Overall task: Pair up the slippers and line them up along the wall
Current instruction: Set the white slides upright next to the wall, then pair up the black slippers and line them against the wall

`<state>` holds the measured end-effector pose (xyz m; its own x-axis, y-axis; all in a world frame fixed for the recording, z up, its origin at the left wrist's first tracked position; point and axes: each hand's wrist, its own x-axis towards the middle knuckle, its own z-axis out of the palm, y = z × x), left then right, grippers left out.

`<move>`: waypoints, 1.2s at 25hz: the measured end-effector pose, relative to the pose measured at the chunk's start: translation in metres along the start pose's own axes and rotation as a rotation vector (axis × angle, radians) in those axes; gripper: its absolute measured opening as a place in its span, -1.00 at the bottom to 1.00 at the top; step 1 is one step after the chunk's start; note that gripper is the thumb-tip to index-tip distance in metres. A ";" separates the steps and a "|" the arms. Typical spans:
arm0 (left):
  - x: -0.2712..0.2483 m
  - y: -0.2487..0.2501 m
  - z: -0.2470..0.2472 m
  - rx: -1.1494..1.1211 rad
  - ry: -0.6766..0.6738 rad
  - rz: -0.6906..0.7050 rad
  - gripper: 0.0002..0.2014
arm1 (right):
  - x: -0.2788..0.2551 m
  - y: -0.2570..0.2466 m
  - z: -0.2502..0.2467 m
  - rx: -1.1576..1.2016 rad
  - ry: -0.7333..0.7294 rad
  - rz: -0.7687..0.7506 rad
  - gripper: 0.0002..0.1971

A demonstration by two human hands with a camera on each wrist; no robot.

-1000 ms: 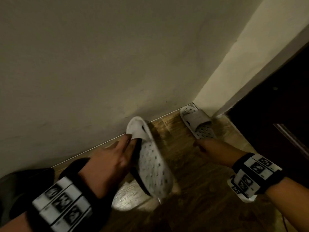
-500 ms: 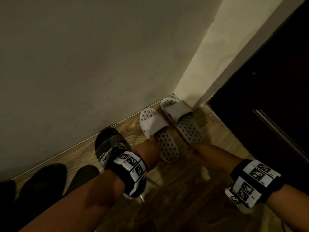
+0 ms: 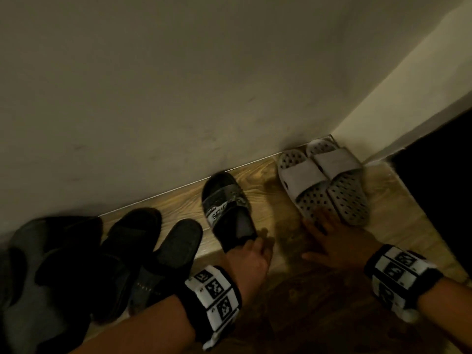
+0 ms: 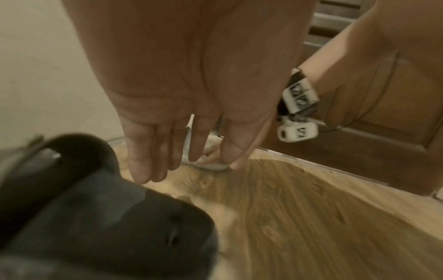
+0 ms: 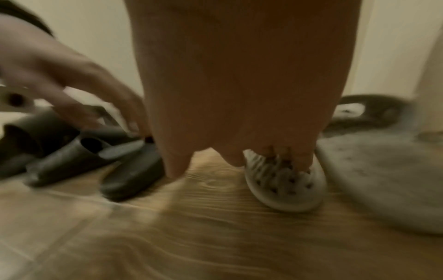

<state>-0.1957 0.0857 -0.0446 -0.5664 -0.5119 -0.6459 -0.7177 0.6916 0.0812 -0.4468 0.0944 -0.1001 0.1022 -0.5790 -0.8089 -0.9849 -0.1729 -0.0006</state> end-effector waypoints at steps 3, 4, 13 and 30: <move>-0.009 0.004 0.001 -0.083 0.119 -0.060 -0.68 | -0.002 0.004 -0.014 0.048 -0.098 0.033 0.06; -0.014 0.003 0.000 -0.106 0.138 -0.051 -0.71 | -0.003 0.002 -0.022 0.075 -0.094 0.026 0.05; -0.087 -0.060 0.042 -0.186 0.213 -0.077 -0.55 | -0.015 -0.118 -0.097 -0.032 0.293 -0.428 -0.39; -0.271 -0.149 0.172 -0.409 0.345 -0.585 -0.66 | 0.002 -0.351 -0.109 -0.347 0.135 -0.778 -0.45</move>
<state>0.1345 0.2090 -0.0128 -0.0966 -0.9099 -0.4033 -0.9917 0.0536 0.1165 -0.0860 0.0674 -0.0373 0.7672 -0.2808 -0.5767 -0.5321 -0.7806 -0.3278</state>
